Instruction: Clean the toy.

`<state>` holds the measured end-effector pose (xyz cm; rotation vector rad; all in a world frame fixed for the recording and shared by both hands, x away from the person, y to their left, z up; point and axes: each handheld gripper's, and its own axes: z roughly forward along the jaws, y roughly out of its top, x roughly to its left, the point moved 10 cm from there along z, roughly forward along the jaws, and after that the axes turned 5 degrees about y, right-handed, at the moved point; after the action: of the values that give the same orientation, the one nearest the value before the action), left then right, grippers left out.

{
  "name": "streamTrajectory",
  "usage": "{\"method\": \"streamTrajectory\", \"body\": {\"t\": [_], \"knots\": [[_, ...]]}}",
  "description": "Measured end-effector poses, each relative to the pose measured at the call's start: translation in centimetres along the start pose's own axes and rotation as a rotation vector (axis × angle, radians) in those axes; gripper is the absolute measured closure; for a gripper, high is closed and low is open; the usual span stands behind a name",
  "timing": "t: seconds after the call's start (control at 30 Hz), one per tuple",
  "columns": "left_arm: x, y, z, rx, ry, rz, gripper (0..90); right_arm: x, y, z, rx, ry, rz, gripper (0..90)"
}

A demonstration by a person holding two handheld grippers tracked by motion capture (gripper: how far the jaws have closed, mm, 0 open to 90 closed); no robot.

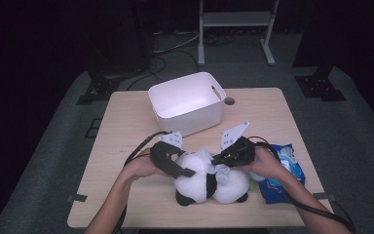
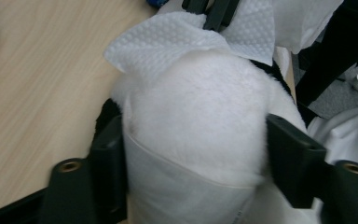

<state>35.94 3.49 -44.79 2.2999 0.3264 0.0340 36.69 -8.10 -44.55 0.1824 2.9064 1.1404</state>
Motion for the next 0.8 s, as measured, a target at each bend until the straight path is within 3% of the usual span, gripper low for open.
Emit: {"method": "streamTrajectory", "body": {"t": [0.17,0.27,0.5,0.63,0.8], "knots": [[0.4,0.0,-0.2,-0.034,0.021,0.003,45.2,-0.4,0.3,0.2,-0.009,-0.001,0.012,84.9],[0.4,0.0,-0.3,-0.042,0.017,0.011,45.9,-0.4,1.3,0.2,-0.049,0.024,0.023,84.9],[0.3,-0.2,-0.6,-0.056,0.026,0.014,46.9,0.1,4.1,1.1,-0.041,0.027,-0.04,84.9],[0.0,-0.3,-0.7,-0.071,0.02,0.009,46.9,0.0,3.9,1.0,-0.032,0.04,-0.031,84.9],[-0.1,-0.5,-0.8,-0.083,0.022,0.015,46.9,-0.2,2.1,0.0,0.014,0.016,-0.019,84.8]]}}
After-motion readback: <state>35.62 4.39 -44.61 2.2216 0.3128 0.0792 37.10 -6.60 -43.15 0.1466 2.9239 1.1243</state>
